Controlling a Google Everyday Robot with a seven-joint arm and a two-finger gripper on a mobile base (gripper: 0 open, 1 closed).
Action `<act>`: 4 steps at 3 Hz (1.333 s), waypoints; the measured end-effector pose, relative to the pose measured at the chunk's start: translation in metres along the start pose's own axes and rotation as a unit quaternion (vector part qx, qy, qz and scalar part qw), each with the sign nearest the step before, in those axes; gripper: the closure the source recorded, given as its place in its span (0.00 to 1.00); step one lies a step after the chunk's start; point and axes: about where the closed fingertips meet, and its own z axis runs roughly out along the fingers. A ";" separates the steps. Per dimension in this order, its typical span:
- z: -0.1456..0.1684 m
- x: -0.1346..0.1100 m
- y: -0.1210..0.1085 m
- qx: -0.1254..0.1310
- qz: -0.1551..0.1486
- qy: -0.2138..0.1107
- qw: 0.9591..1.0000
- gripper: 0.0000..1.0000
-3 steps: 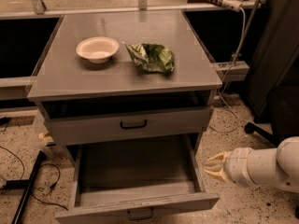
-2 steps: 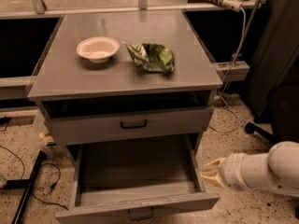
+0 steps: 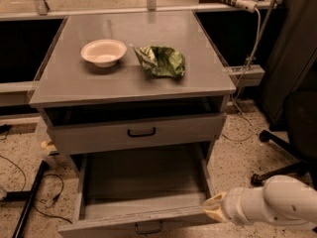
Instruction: Close middle drawer
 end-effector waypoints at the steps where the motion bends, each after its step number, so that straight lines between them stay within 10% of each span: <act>1: 0.022 0.015 0.028 -0.026 -0.018 -0.012 0.999 1.00; 4: 0.089 0.052 0.044 -0.054 -0.060 -0.037 0.996 1.00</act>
Offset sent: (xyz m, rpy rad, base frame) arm -0.0605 0.0390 -0.0767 0.1132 -0.0493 0.1958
